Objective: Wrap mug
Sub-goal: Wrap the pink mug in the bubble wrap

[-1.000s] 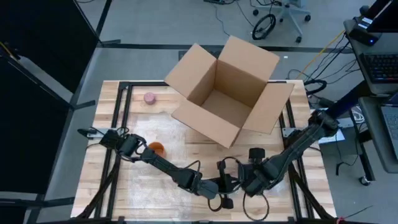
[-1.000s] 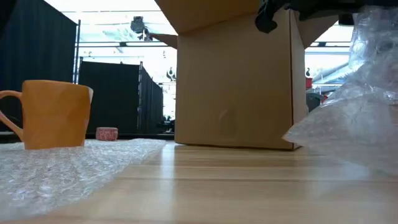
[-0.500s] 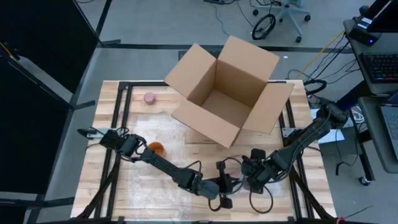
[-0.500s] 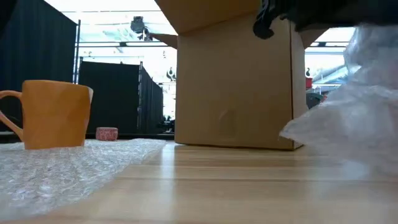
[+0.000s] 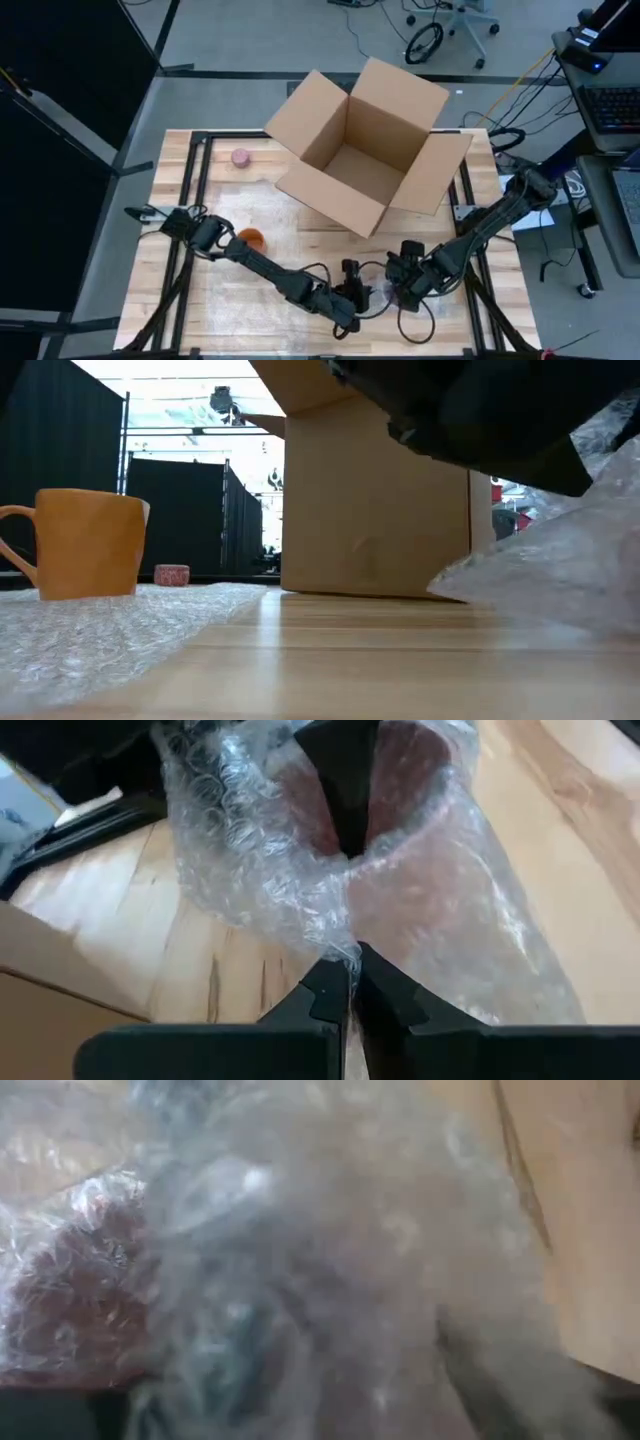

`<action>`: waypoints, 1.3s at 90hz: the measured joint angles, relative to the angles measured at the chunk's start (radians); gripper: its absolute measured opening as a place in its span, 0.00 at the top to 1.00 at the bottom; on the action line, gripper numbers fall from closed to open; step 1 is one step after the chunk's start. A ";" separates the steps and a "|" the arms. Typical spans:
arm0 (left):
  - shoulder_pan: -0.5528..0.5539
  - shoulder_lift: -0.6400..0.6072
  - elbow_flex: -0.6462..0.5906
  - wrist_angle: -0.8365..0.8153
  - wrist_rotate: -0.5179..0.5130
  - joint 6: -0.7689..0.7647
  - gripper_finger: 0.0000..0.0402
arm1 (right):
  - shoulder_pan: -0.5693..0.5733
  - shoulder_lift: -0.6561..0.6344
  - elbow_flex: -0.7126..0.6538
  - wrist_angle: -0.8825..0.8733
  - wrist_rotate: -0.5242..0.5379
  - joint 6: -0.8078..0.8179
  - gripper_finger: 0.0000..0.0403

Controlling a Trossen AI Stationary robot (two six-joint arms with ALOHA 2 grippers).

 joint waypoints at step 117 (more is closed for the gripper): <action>0.007 -0.129 0.063 -0.195 0.060 -0.245 0.51 | -0.016 0.083 -0.013 0.102 -0.016 0.025 0.33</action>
